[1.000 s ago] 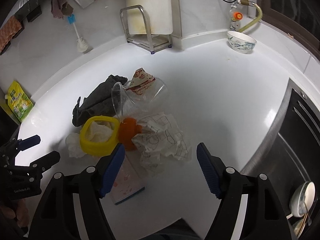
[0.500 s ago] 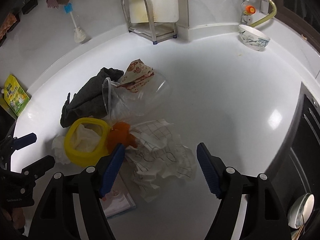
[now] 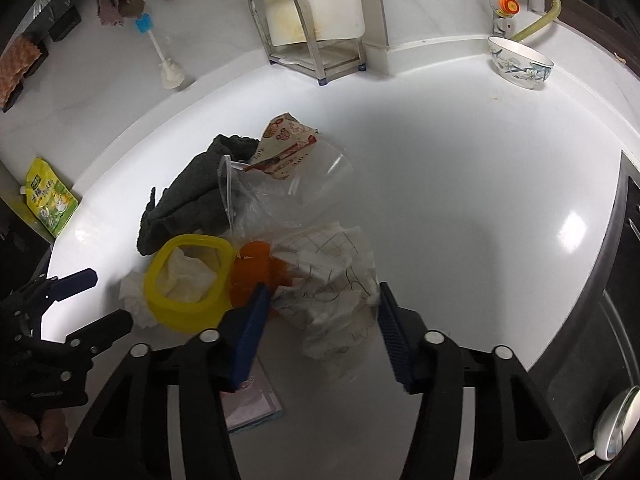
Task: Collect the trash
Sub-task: 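Grasp the white plastic bag with the left tool while the right tool grasps crumpled patterned paper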
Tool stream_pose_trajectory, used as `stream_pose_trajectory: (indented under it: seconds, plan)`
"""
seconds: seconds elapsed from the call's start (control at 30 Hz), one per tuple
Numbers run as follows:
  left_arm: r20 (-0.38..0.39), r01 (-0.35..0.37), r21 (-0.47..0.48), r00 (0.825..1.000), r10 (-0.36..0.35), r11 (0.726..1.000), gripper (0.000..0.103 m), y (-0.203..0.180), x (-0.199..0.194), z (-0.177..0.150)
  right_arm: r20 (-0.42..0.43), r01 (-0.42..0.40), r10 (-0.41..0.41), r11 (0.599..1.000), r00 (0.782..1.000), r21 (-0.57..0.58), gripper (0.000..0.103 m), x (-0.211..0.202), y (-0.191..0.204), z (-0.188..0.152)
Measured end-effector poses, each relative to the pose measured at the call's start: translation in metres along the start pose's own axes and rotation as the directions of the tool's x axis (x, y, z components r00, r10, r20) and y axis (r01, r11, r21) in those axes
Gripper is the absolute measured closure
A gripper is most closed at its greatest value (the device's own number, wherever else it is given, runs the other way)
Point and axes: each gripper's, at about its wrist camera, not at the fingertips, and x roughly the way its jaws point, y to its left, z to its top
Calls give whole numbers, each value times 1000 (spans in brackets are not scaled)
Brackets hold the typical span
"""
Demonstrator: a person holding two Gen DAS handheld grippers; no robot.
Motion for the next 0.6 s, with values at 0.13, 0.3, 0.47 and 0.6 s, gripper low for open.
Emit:
stream_pose_trajectory:
  seconds: [0.13,0.3,0.47,0.6]
  plan:
    - [1,6,4,1000,-6,1000,15,-2,2,-1,29,1,-1,1000,1000,2,67,-7,1,-2]
    - [-4,10,17,1000,-9,1000,15,-6,6,-2,60,8,-10,999,998,33,80,-20,-3,-4]
    - [-3,10,10,1000,-10,1000,15,-5,13,-1,72,19,-24,998,997,57,83,-27,-8,-7]
    - [0,9,6,1000,-9,1000,15,-4,19,0,78,25,-30,998,997,60,84,-30,-8,-10]
